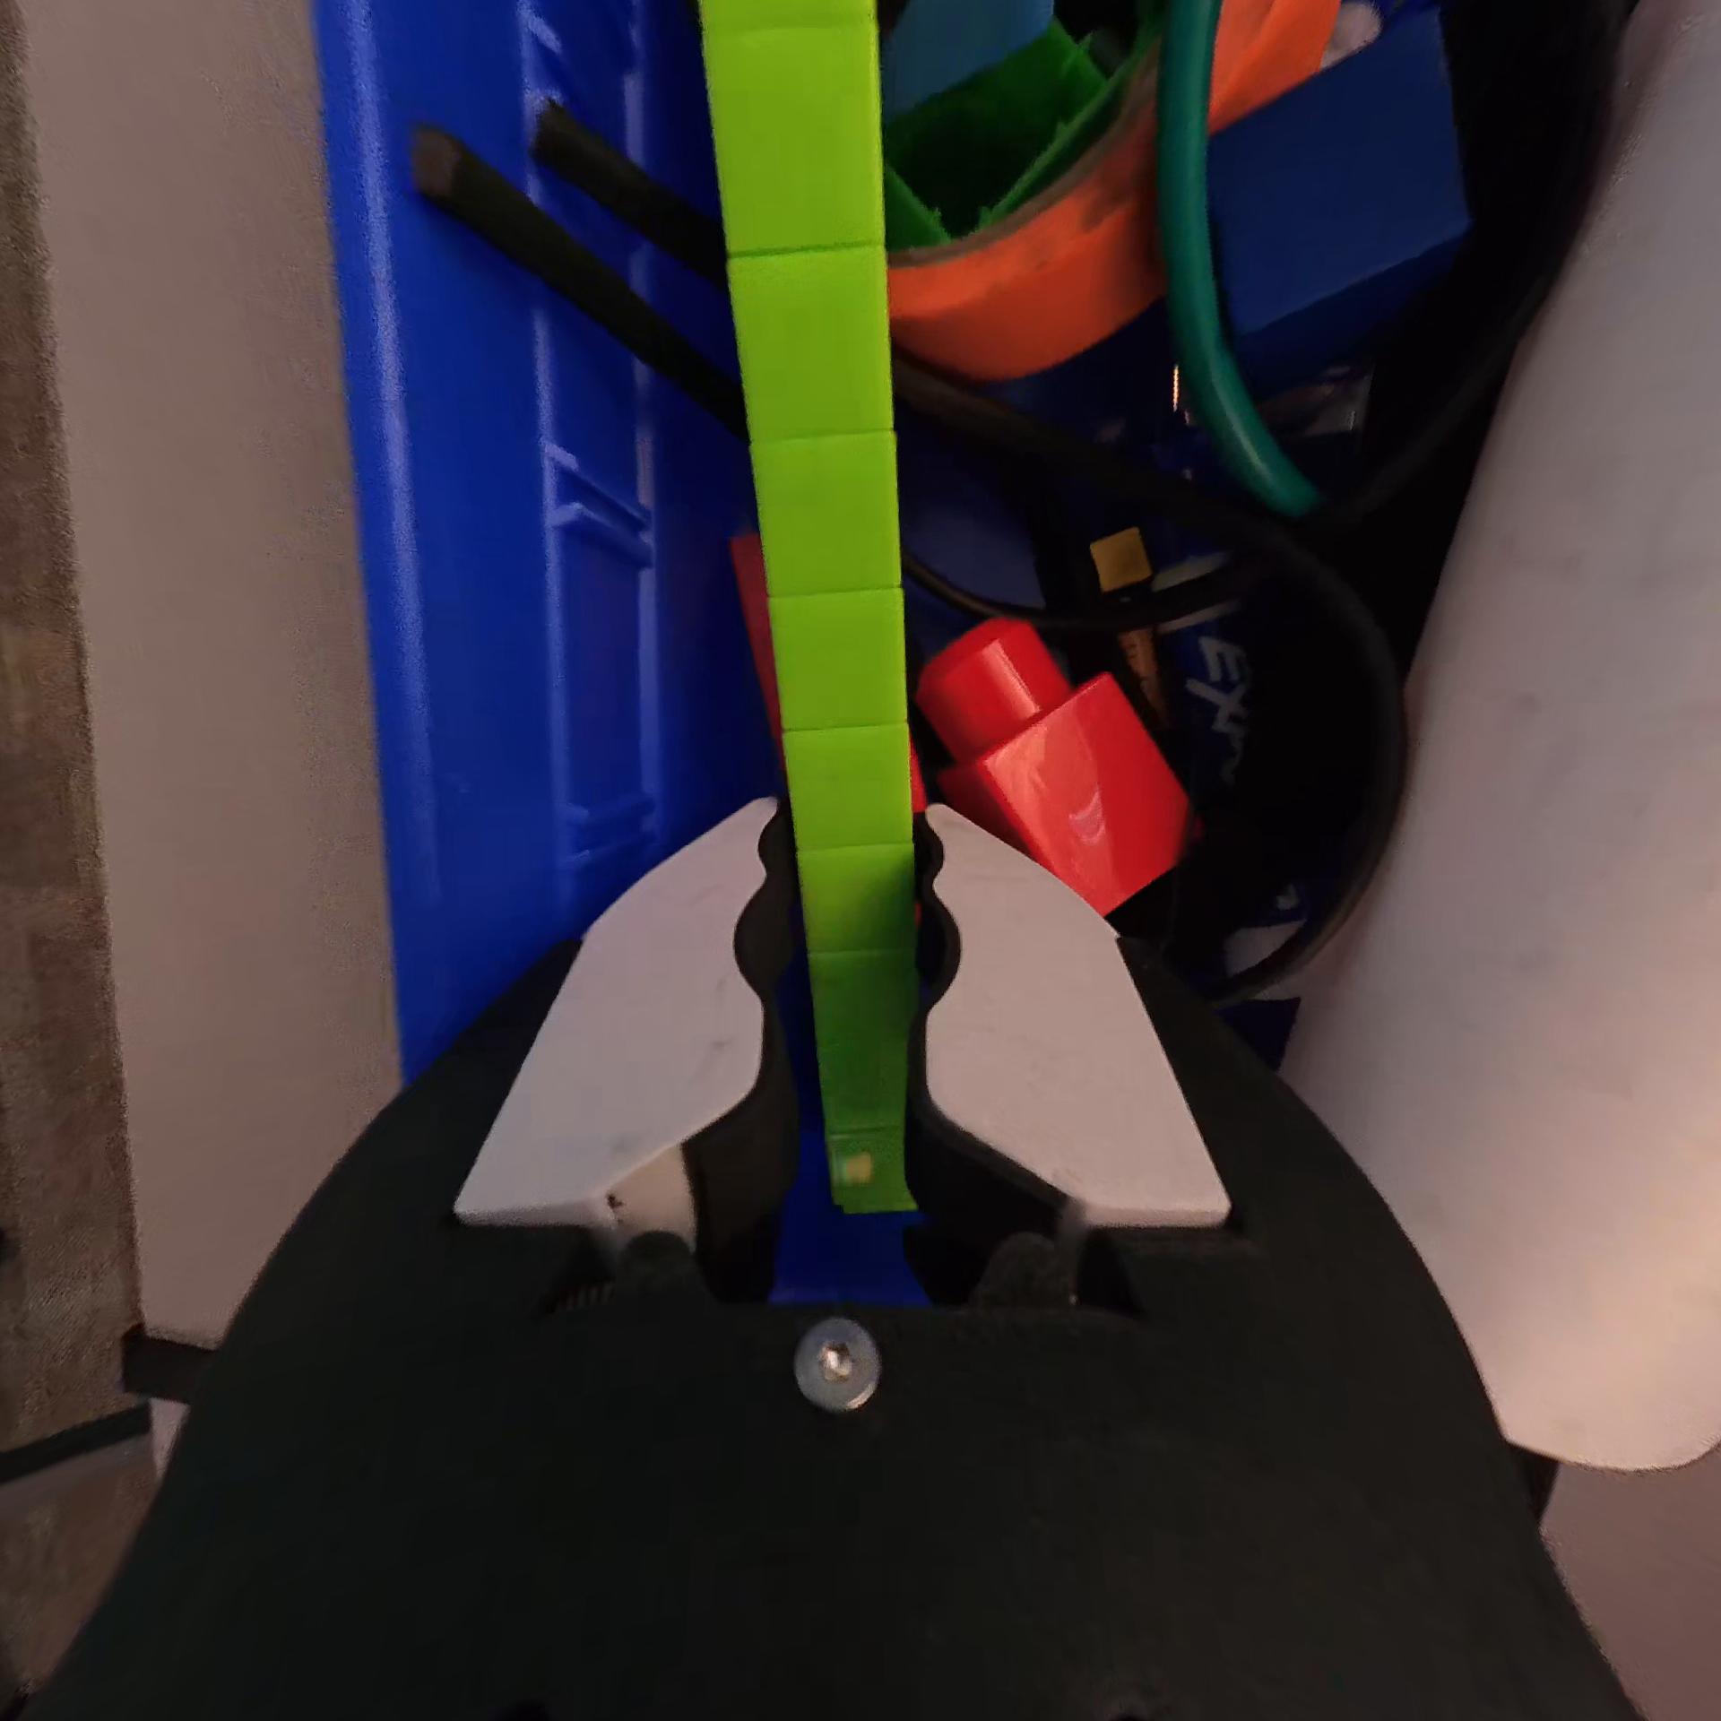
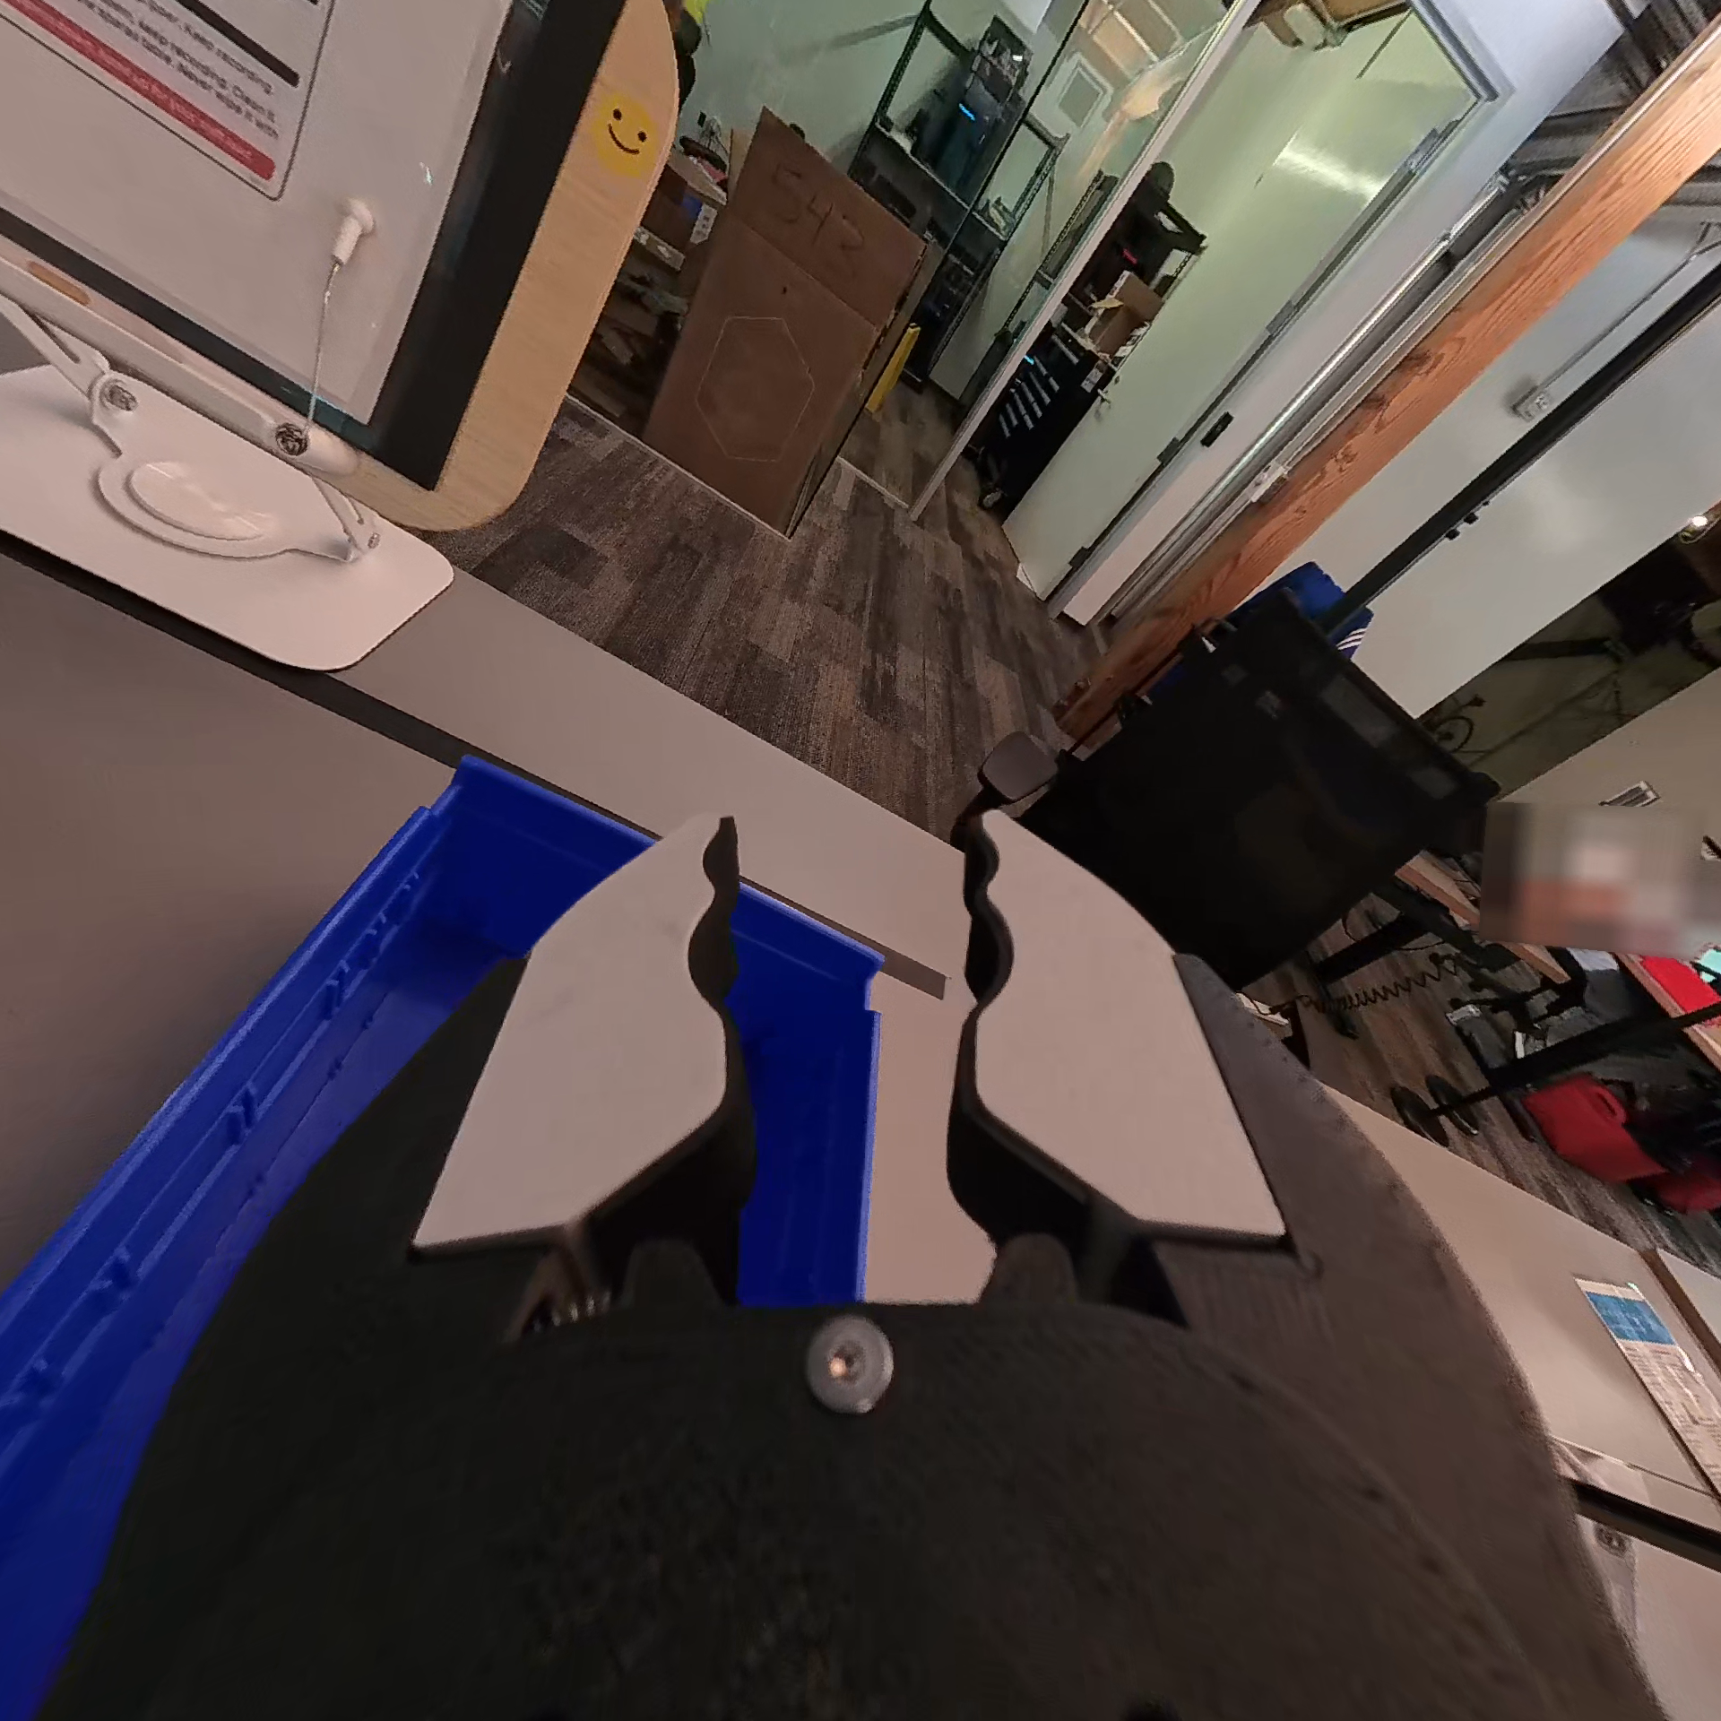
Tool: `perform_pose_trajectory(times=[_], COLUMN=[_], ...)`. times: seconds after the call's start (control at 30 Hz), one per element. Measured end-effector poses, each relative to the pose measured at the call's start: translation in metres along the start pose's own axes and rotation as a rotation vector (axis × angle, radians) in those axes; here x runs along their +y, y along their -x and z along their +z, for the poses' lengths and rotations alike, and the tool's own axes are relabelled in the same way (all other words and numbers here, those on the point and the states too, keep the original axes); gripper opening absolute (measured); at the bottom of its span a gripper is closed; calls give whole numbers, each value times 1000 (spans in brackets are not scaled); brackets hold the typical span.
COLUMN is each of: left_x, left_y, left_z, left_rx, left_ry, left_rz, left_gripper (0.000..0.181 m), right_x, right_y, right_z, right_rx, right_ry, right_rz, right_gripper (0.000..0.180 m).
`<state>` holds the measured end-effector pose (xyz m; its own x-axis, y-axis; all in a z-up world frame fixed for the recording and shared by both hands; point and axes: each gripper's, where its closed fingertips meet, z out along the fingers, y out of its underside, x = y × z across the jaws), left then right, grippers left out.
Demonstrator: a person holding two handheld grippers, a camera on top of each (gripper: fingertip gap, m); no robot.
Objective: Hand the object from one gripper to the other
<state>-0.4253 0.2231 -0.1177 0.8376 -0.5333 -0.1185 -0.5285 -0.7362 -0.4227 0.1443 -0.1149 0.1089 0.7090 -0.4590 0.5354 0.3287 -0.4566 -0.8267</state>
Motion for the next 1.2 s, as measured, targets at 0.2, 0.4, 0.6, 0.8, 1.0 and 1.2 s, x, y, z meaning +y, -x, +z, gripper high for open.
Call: perform_pose_trajectory(times=[0.2,0.4,0.6,0.8,1.0,1.2], left_x=[-10,-29,-62,-105,-106,-93], left_y=[11,5,-32,-151,-288,-391], left_z=[-27,-64,-112,-192,-243,-281], left_rx=[-71,-57,15,393,733,891], left_ry=[-88,-227,-396,-682,-732,-849], left_rz=[37,43,131,266,498,701], left_gripper=[22,22,22,22,22,22], right_x=[1,0,-3,-32,-70,-88], right_y=[6,15,26,82,137,159], right_z=[3,5,7,-10,-82,-124], right_rx=[-6,-29,-84,-398,-680,-986], right_ry=[8,2,-17,-204,-620,-706], right_rz=[-23,-32,-25,-19,-245,-17], right_gripper=[48,50,53,53,53,53])
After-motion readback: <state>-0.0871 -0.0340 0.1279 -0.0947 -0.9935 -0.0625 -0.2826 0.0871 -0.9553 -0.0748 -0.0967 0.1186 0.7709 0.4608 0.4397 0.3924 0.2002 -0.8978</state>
